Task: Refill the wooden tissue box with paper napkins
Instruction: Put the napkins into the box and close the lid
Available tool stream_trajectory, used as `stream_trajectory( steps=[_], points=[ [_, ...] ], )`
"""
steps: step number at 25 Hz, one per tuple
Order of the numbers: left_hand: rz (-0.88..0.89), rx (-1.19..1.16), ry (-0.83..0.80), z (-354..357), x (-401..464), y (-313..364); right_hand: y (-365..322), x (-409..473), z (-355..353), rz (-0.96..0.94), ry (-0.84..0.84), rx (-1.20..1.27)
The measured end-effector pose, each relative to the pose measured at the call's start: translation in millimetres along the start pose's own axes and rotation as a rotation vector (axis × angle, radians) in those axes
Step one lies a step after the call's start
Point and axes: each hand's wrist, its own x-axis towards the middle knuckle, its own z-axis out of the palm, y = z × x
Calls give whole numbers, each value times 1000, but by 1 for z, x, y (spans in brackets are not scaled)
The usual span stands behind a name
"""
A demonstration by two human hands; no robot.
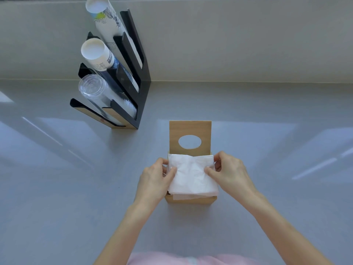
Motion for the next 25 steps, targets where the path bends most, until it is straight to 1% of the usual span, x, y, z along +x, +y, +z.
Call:
stream_trajectory(
  steps=[4,8,12,14,17,20,25],
  points=[
    [45,105,-31,2,0,1,-1,-1,5,-6,-2,-39],
    [70,236,-3,5,-1,4,-2,-5,10,-19,37,-30],
    [102,313,8,7,-2,7,-1,-9,17,-27,53,-62],
    [134,435,8,8,0,8,-1,-8,19,-34,54,-65],
    [175,594,-22,9,2,13,0,-4,19,-77,86,-205],
    [183,604,-27,7,2,15,0,2,17,-93,75,-293],
    [212,512,7,6,-5,15,-2,8,13,-76,8,-401]
  ],
)
